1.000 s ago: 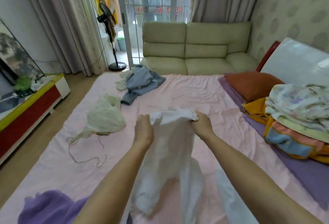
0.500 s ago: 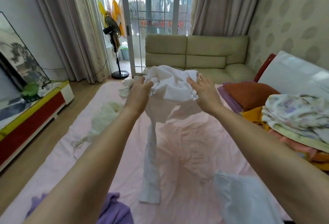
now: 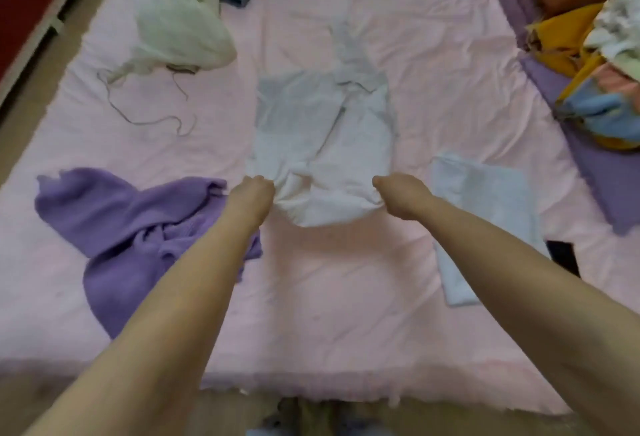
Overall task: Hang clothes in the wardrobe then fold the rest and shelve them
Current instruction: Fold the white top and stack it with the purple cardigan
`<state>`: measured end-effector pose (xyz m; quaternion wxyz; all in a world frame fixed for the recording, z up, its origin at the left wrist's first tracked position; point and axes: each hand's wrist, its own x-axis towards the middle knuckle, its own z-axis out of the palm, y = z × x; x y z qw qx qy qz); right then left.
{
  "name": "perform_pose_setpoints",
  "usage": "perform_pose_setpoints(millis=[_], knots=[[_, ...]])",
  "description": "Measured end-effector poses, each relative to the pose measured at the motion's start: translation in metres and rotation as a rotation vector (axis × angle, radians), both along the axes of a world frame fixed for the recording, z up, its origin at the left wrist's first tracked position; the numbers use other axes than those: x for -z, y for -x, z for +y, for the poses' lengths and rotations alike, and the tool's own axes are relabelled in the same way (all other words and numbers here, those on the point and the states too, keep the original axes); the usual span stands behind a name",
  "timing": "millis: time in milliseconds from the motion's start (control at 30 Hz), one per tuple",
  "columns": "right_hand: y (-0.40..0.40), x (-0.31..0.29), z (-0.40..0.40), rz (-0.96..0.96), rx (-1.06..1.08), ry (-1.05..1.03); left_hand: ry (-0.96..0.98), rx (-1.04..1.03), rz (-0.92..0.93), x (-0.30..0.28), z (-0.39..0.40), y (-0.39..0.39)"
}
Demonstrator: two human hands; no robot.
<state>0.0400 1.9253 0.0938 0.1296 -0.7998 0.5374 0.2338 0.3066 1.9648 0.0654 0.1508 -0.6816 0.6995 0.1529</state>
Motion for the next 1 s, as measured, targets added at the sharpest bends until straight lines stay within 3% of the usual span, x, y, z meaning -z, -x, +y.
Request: perform_pose_setpoints(millis=[233, 467, 533, 600, 700, 800, 1000], knots=[[0.027, 0.103, 0.071, 0.228, -0.154, -0.308, -0.357, -0.076, -0.105, 0.080, 0.076, 0.000], [0.044, 0.147, 0.112, 0.465, -0.070, -0.704, -0.680, -0.108, -0.265, 0.111, 0.124, 0.009], [0.040, 0.150, 0.113, 0.534, -0.007, -0.795, -0.614, -0.100, -0.332, 0.114, 0.125, 0.010], [0.038, 0.158, 0.113, 0.427, 0.056, -0.678, -0.414, 0.009, -0.312, 0.121, 0.122, 0.016], [0.045, 0.169, 0.121, 0.172, 0.089, -0.325, -0.214, 0.076, 0.006, 0.136, 0.123, 0.037], [0.060, 0.184, 0.140, 0.193, 0.112, -0.328, -0.248, 0.190, 0.148, 0.151, 0.133, 0.069], [0.084, 0.205, 0.182, 0.042, 0.088, -0.129, 0.069, 0.620, 0.299, 0.189, 0.138, 0.124]])
